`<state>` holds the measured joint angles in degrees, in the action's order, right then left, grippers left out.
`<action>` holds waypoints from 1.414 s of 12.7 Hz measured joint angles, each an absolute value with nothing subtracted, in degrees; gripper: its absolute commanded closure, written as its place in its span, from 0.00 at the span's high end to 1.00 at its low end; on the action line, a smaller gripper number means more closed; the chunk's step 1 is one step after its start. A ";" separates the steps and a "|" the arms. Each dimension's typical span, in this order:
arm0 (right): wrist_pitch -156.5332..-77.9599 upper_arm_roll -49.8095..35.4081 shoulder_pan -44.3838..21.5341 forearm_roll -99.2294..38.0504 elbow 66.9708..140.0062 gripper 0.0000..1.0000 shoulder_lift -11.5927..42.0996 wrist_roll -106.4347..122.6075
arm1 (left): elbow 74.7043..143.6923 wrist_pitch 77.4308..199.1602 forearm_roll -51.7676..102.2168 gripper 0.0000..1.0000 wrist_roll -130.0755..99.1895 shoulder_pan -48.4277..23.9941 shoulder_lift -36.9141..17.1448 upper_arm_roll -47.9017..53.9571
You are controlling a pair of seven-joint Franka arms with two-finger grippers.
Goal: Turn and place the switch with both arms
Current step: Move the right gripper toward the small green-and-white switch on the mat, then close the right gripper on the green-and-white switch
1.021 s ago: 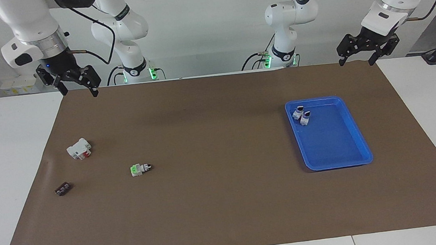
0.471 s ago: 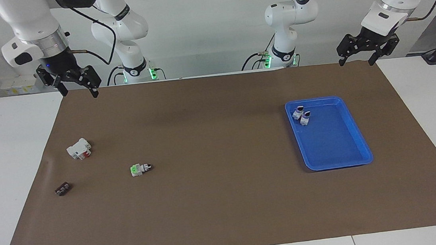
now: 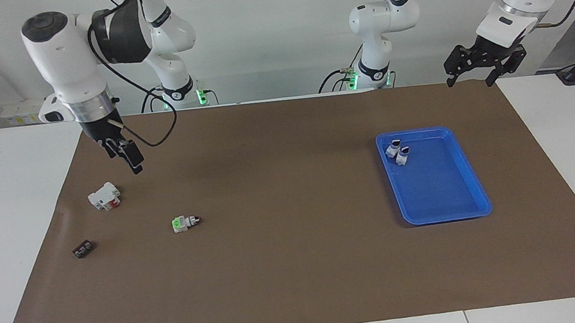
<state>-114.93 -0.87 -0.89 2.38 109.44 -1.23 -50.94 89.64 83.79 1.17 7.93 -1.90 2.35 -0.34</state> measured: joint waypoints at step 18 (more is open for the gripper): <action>-142.37 -1.40 -3.94 2.21 119.43 0.89 16.74 -82.15 | 89.98 83.70 1.17 1.00 7.93 -1.90 2.37 -0.30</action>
<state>-142.37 -1.40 -3.94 2.21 119.43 16.74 -82.15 89.98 83.70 1.17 7.93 -1.90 2.37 -0.30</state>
